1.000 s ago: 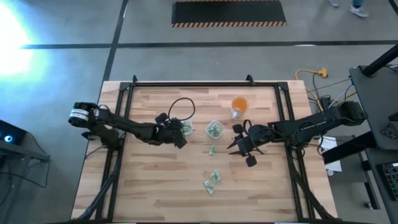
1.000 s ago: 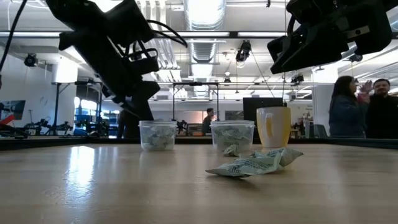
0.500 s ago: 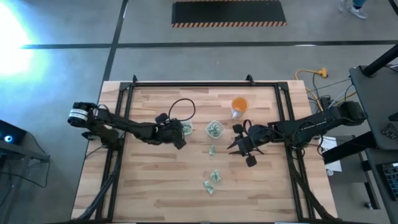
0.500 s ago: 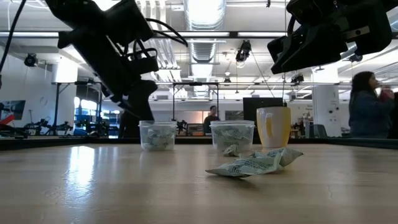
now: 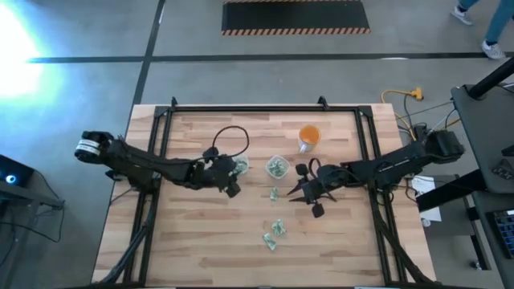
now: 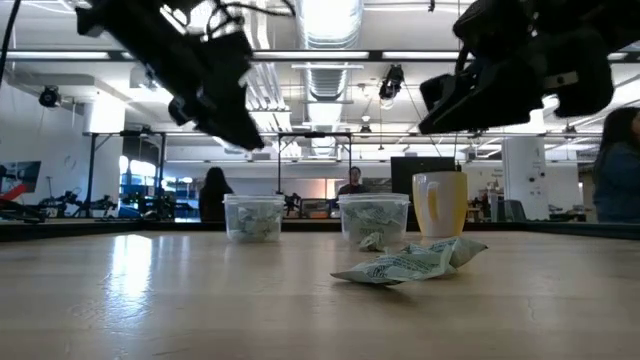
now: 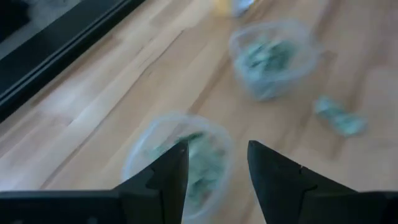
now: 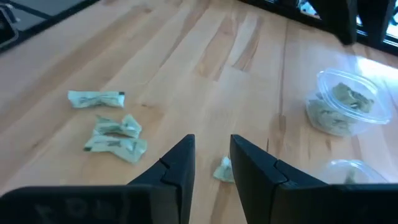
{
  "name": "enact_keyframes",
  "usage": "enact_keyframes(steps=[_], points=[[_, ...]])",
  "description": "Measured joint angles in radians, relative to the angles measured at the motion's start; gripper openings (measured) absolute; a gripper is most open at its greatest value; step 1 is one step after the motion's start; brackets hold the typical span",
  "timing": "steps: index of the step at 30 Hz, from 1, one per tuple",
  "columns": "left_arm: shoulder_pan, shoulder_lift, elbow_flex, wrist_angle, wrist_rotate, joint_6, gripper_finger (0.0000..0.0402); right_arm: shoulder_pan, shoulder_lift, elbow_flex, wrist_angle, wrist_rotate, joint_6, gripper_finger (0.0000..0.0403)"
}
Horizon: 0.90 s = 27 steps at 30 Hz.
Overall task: Pick and place items into bin
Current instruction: Put the white stevia packet into the right transparent bin
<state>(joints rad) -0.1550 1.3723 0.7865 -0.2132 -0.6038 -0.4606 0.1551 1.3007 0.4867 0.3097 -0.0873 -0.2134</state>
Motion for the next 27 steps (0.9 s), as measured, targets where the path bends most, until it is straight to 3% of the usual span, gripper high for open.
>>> enact_keyframes(steps=[7, 14, 23, 27], points=[[-0.108, -0.031, -0.001, 0.031, -0.073, -0.001, 0.0148, 0.0, 0.24, 0.026, 0.179, 0.04, -0.015, 0.0113], [-0.176, -0.032, -0.002, 0.026, -0.181, -0.003, 0.0148, 0.0, 0.419, 0.121, 0.182, 0.143, -0.009, 0.0147], [-0.188, -0.032, -0.005, -0.009, -0.198, -0.003, 0.0148, -0.002, 0.49, 0.191, 0.155, 0.146, 0.032, 0.0179], [-0.188, -0.031, -0.006, -0.008, -0.199, -0.003, 0.0148, -0.002, 0.495, 0.215, 0.068, 0.222, 0.068, 0.0192]])
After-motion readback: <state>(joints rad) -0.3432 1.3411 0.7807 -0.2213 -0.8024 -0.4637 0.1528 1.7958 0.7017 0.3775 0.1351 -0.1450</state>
